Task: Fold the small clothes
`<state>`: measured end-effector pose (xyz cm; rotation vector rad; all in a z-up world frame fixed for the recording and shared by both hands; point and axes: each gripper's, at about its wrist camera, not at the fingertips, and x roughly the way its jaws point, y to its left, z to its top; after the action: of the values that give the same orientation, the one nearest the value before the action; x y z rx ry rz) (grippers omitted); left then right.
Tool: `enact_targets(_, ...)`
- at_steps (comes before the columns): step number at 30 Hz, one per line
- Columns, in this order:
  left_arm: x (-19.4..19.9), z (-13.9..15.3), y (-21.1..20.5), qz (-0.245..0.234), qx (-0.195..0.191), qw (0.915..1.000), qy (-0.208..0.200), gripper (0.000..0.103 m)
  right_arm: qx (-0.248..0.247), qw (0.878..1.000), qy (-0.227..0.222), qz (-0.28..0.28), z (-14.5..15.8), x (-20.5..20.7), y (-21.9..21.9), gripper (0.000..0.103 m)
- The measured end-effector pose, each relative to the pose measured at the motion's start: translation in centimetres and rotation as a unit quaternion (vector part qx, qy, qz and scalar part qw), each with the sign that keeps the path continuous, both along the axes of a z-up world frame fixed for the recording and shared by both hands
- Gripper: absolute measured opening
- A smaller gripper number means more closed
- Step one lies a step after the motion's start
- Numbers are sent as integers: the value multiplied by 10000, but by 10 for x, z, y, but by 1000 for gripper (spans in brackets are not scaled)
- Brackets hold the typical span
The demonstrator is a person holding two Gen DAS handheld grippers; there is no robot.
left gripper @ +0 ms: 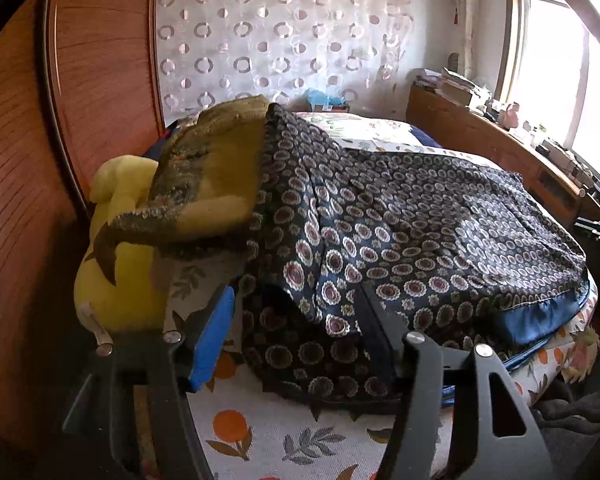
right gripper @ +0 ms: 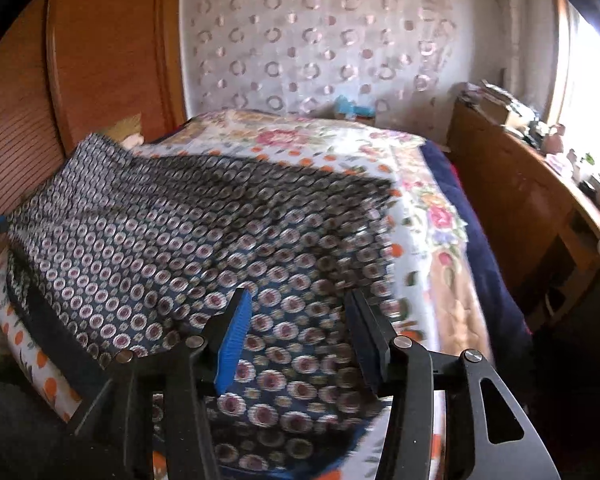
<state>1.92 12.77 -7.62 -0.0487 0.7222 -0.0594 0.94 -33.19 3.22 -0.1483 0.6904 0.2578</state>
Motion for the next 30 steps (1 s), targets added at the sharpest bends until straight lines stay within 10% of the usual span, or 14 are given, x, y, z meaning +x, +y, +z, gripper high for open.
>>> enact_targets(12, -5, -11, 7, 135, -130, 9998, 103, 63, -144, 9980, 554, 254, -51, 38, 17, 51)
enact_targets(30, 23, -26, 26, 273, -425, 9982, 323, 78, -79, 9998, 156, 28, -67, 24, 17, 62)
